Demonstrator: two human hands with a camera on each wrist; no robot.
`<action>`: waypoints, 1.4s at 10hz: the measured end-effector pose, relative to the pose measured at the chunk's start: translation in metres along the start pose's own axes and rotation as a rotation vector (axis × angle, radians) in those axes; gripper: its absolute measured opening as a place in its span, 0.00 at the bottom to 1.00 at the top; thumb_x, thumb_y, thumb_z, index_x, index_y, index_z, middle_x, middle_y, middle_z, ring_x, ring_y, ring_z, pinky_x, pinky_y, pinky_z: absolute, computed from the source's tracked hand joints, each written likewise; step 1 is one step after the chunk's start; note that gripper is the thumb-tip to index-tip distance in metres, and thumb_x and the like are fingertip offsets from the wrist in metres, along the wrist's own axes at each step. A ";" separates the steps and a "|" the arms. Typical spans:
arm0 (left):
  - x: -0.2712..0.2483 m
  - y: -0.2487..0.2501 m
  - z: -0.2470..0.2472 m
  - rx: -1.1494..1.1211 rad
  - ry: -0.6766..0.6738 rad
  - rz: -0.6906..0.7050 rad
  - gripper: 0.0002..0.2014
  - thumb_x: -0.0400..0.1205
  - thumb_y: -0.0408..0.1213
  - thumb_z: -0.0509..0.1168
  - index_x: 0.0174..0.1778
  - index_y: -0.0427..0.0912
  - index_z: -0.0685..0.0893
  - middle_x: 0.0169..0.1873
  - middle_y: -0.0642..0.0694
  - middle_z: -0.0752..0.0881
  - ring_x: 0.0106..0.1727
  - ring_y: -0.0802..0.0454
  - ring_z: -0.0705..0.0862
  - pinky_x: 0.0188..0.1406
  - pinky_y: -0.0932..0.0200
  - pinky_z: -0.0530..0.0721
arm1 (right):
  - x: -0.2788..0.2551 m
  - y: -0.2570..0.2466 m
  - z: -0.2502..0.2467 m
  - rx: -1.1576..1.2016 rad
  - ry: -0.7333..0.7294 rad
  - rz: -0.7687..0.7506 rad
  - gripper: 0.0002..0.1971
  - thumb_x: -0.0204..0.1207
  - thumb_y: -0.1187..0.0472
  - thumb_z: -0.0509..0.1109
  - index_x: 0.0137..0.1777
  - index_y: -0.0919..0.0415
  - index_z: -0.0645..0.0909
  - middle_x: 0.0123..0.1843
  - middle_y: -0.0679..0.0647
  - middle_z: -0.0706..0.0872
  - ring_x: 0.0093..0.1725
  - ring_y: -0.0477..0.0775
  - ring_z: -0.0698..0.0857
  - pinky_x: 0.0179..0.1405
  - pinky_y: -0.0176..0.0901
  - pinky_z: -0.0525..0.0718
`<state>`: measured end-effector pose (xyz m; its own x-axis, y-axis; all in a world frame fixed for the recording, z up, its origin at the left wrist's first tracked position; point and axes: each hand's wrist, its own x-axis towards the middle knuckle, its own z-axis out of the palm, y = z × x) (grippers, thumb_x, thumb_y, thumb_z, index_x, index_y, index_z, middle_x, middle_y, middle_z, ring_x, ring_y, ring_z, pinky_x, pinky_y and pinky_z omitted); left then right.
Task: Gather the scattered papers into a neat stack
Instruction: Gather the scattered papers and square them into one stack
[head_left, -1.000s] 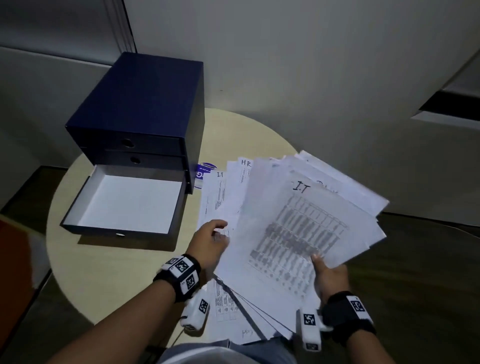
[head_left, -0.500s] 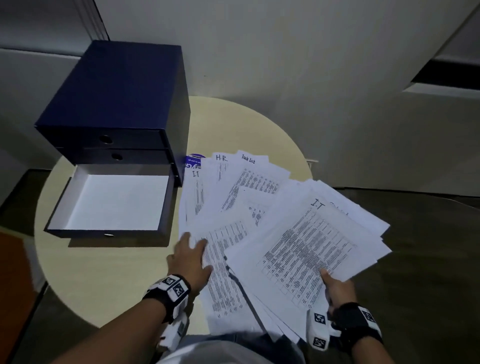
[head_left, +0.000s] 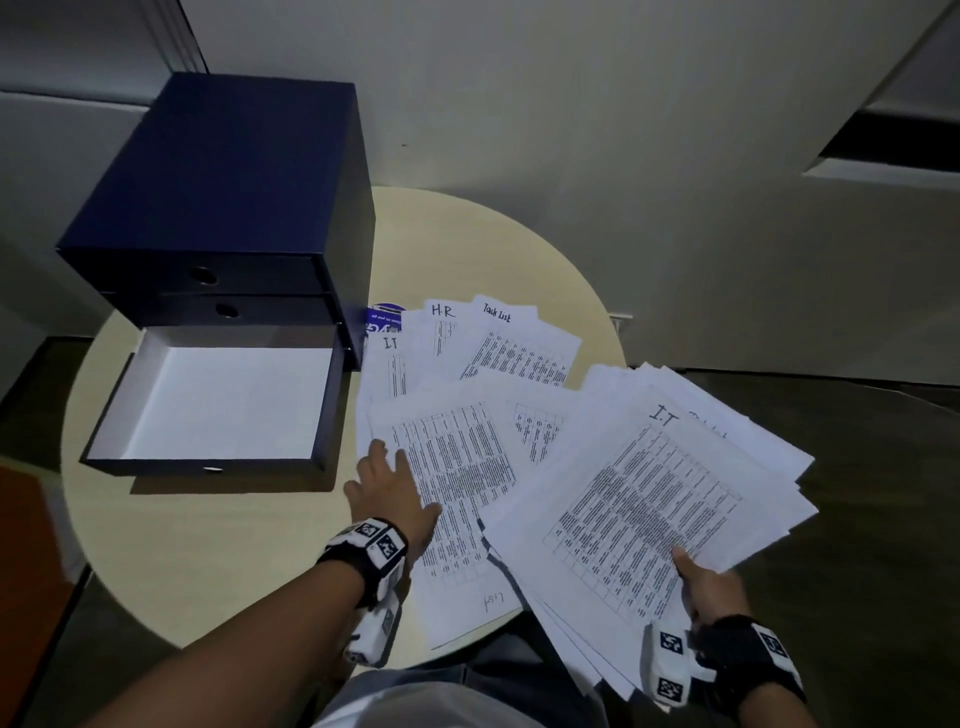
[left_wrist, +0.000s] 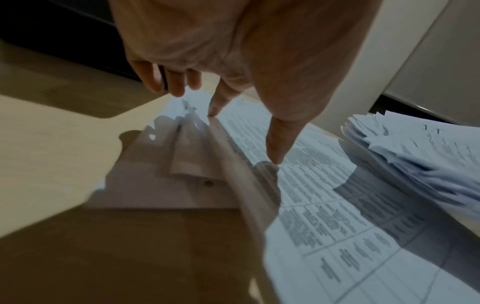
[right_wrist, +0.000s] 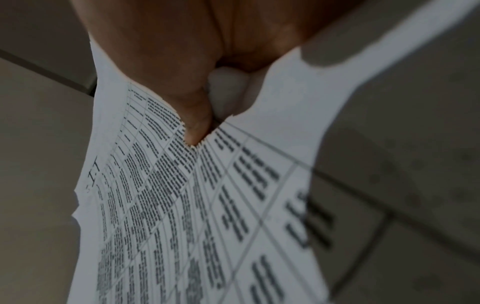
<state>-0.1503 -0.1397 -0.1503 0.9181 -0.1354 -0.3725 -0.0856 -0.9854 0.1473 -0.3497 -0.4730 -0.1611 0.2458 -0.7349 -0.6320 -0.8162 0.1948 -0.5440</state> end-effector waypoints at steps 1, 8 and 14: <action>0.011 0.022 0.001 0.058 -0.108 0.069 0.43 0.76 0.60 0.65 0.84 0.49 0.56 0.84 0.39 0.47 0.82 0.36 0.53 0.74 0.36 0.61 | -0.003 0.001 -0.002 -0.006 0.039 0.019 0.22 0.76 0.54 0.75 0.27 0.62 0.72 0.24 0.58 0.77 0.29 0.56 0.76 0.39 0.51 0.83; 0.040 0.060 -0.011 -0.561 -0.134 -0.015 0.19 0.79 0.42 0.67 0.62 0.35 0.81 0.53 0.37 0.85 0.48 0.41 0.86 0.44 0.51 0.87 | -0.027 0.000 0.007 -0.307 -0.080 -0.044 0.32 0.82 0.52 0.68 0.17 0.57 0.61 0.08 0.50 0.62 0.14 0.51 0.68 0.24 0.42 0.69; 0.024 0.061 -0.071 -0.812 0.024 0.051 0.13 0.79 0.31 0.66 0.58 0.45 0.79 0.42 0.43 0.85 0.34 0.49 0.84 0.25 0.64 0.77 | -0.040 -0.016 0.031 -0.004 -0.102 0.010 0.21 0.78 0.59 0.73 0.27 0.60 0.69 0.15 0.51 0.71 0.15 0.45 0.71 0.19 0.34 0.73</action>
<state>-0.1057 -0.1962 -0.0853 0.9296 -0.1665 -0.3287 0.1712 -0.5948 0.7854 -0.3303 -0.4264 -0.1449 0.2897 -0.6631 -0.6902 -0.8206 0.1992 -0.5358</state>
